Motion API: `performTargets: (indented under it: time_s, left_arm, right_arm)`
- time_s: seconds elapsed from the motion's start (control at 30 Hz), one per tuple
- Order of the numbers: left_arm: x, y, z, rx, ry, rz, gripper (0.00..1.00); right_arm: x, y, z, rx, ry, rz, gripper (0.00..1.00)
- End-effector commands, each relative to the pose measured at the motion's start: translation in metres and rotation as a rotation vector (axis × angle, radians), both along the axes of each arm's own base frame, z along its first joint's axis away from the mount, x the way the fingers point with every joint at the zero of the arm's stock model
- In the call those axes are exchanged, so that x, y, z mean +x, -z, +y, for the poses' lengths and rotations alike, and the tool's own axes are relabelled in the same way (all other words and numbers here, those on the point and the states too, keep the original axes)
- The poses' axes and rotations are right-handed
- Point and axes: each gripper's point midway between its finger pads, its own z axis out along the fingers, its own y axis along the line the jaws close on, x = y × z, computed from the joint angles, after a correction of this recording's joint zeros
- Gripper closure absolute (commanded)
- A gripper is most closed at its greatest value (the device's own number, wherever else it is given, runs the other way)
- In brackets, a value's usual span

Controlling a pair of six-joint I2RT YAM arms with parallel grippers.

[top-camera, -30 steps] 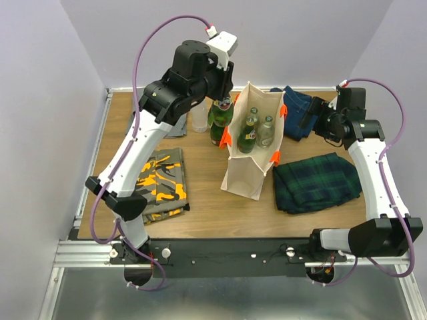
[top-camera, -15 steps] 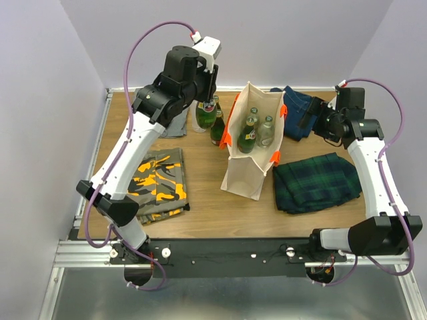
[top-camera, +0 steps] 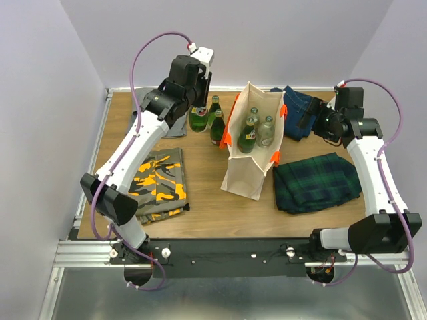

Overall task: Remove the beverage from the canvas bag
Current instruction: Place the drink at the center of the board.

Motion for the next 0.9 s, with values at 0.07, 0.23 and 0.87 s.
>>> performTargets:
  time_s: [0.07,0.23,0.87]
  left_arm:
    - [0.02,-0.038,0.008,-0.106,-0.082,-0.171,1.0]
    - [0.032,-0.022,0.014,-0.135,-0.122,-0.165,1.0]
    - [0.055,0.044,0.02,-0.209,-0.197,-0.141,1.0]
  right_arm:
    - [0.008,-0.007,0.001,0.004,-0.003,-0.019,0.0]
    - [0.011,-0.008,0.0,0.001,-0.004,-0.022,0.0]
    - [0.013,-0.002,-0.003,-0.014,0.007,-0.003,0.0]
